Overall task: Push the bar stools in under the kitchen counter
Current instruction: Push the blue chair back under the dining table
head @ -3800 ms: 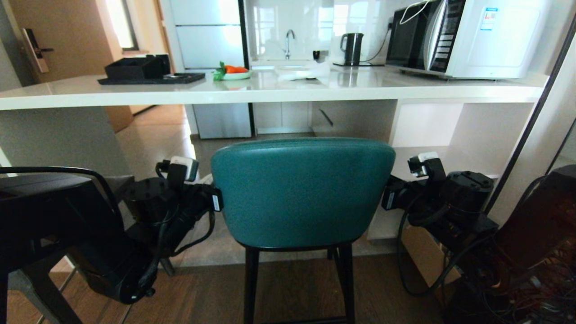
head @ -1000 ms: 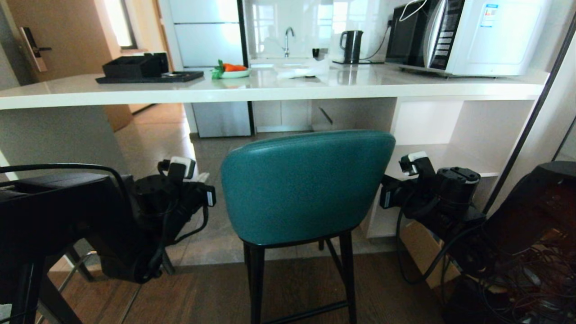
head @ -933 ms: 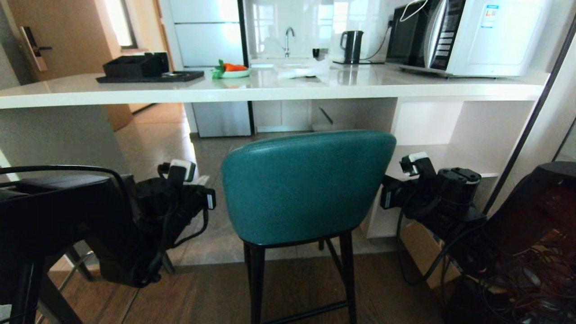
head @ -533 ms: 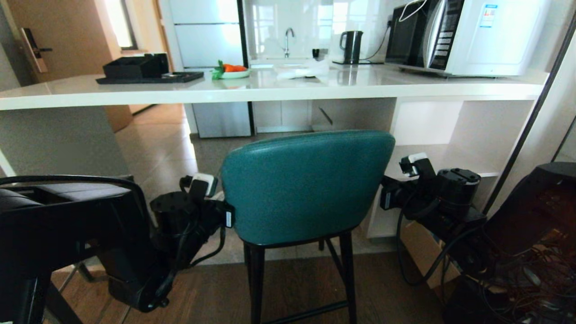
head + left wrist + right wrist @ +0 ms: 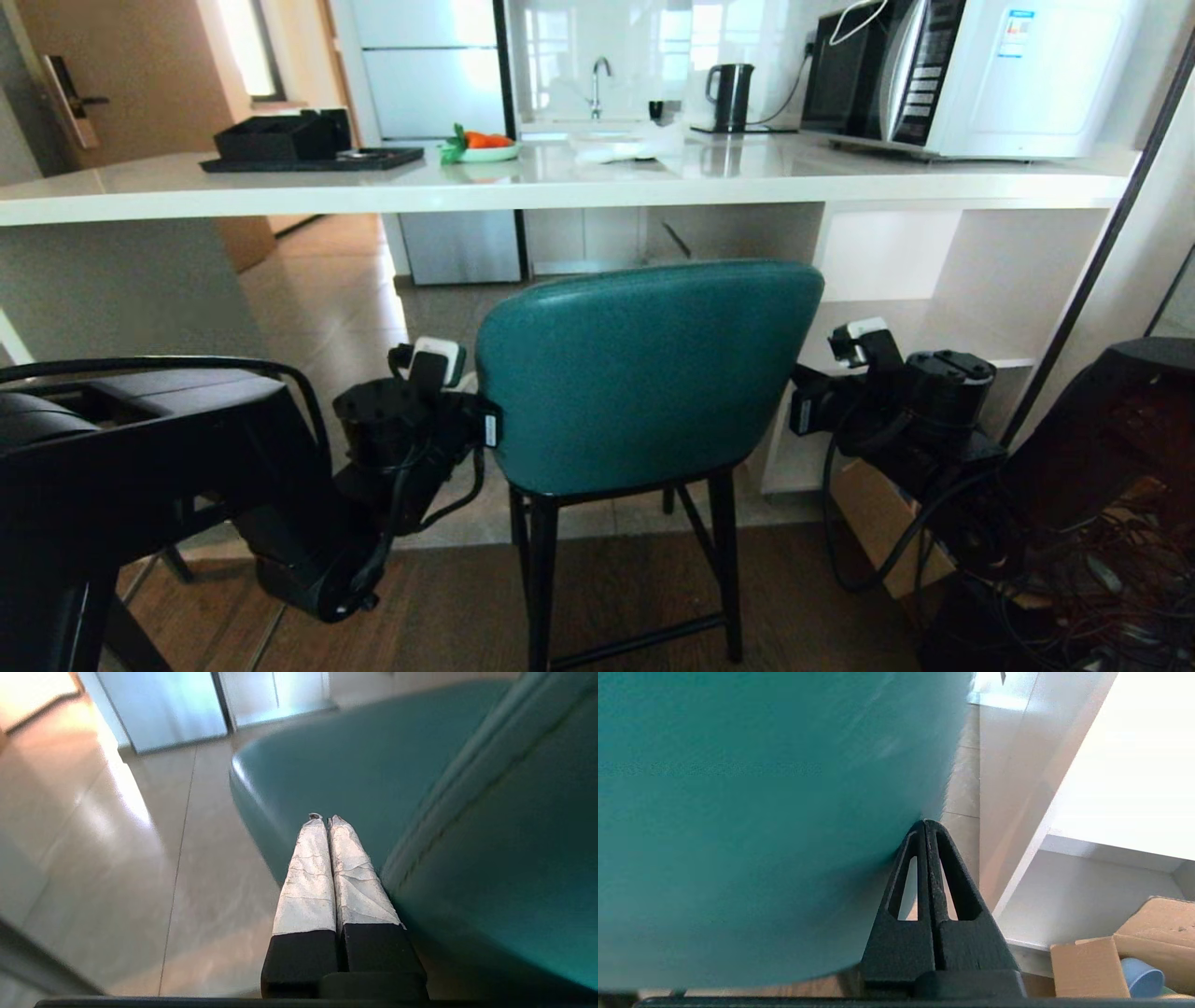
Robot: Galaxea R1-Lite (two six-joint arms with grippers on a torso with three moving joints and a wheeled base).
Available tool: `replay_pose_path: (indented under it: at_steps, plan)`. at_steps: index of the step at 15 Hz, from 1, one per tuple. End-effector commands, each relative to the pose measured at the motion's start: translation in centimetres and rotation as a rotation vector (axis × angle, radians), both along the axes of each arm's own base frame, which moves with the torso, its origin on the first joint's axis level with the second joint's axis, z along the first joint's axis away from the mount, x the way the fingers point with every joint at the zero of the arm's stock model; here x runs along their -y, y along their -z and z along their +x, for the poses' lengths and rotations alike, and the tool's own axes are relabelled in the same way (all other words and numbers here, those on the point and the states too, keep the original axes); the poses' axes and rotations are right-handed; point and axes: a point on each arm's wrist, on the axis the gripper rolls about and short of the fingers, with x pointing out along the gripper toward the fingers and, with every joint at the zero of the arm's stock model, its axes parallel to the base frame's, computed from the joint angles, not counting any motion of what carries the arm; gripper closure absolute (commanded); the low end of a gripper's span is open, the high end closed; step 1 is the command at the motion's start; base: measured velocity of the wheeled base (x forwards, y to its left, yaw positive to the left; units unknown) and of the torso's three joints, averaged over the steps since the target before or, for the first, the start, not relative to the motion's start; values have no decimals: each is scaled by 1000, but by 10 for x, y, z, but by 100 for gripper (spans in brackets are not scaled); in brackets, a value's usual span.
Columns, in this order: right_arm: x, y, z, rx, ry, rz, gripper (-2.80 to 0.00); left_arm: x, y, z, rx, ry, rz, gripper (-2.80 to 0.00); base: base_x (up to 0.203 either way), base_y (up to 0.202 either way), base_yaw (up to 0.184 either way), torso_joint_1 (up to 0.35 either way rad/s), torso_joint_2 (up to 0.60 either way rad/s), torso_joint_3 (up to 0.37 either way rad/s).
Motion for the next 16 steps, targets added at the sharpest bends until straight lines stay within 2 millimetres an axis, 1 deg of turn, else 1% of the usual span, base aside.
replay_pose_path:
  at_steps: [1, 5, 9, 12, 14, 15, 16]
  plan:
    - [0, 1, 1, 2, -7, 0, 0, -12, -3, 14, 27, -42, -10, 0, 0, 0, 0, 0, 0, 0]
    - [-1, 3, 2, -1, -9, -3, 0, -20, -1, 23, 35, -54, 4, 0, 0, 0, 0, 0, 0, 0]
    - [-3, 2, 3, 6, -12, 0, 0, -18, 1, 24, 34, -46, 4, 0, 0, 0, 0, 0, 0, 0]
    - [-4, 3, 3, 6, -17, -8, 0, -14, 8, 28, 22, -38, 10, 0, 0, 0, 0, 0, 0, 0]
    - [-4, 5, 5, 6, -18, -13, 0, -8, 7, 23, 22, -20, 9, 0, 0, 0, 0, 0, 0, 0]
    - [-3, 3, 9, 17, -15, -10, 0, -4, 5, 16, 19, -9, 8, 0, 0, 0, 0, 0, 0, 0]
    - [1, 1, 16, 31, -3, -6, 0, -1, 3, 4, 9, 8, 10, 0, 0, 0, 0, 0, 0, 0]
